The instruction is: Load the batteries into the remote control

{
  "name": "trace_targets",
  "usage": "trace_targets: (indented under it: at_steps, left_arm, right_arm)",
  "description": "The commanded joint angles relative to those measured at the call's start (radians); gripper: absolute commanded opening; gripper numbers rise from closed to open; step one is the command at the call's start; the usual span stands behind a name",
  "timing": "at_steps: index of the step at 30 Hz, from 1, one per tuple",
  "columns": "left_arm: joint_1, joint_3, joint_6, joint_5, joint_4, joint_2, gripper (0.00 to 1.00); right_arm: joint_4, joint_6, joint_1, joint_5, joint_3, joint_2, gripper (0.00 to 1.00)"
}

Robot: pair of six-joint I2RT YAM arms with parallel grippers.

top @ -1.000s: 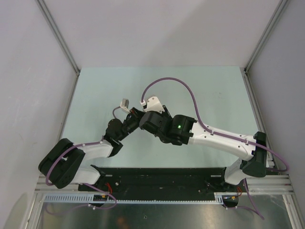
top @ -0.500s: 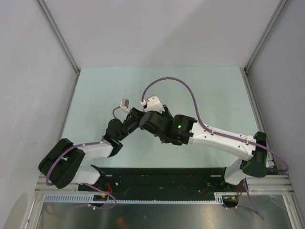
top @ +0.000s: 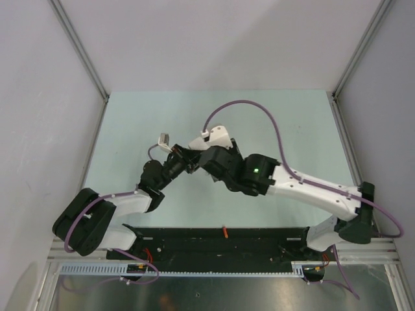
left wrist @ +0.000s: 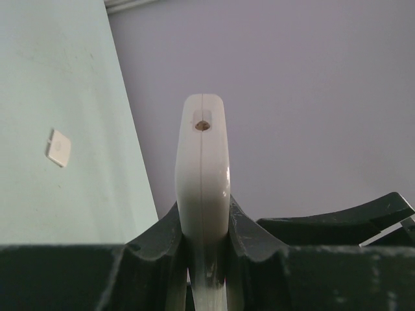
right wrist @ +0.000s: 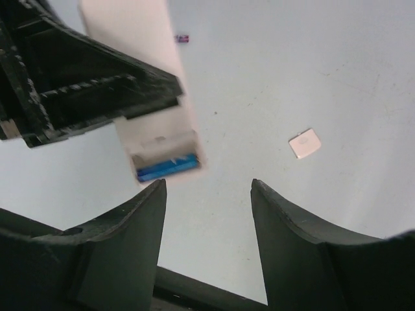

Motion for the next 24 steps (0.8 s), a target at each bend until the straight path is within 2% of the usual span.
trace_targets:
  at_steps: [1, 8, 12, 17, 21, 24]
  left_arm:
    - [0.049, -0.016, 0.015, 0.006, 0.06, -0.006, 0.0]
    - [0.11, -0.091, 0.032, 0.0, 0.058, -0.093, 0.0]
    - [0.115, -0.147, 0.05, -0.003, 0.045, -0.187, 0.0]
    - [0.115, -0.232, 0.084, -0.046, -0.044, -0.355, 0.0]
    - [0.116, -0.249, 0.136, -0.089, -0.196, -0.556, 0.0]
    - [0.118, -0.25, 0.15, -0.119, -0.288, -0.638, 0.0]
  right_arm:
    - [0.063, 0.077, -0.04, 0.016, -0.081, -0.163, 0.59]
    - [0.112, 0.191, -0.132, -0.152, -0.376, -0.333, 0.59]
    - [0.195, 0.24, -0.109, -0.365, -0.535, -0.321, 0.57]
    - [0.267, 0.323, 0.039, -0.399, -0.583, -0.216, 0.55]
    - [0.313, 0.347, 0.089, -0.447, -0.583, -0.151, 0.51]
    - [0.338, 0.372, 0.116, -0.478, -0.583, -0.113, 0.48]
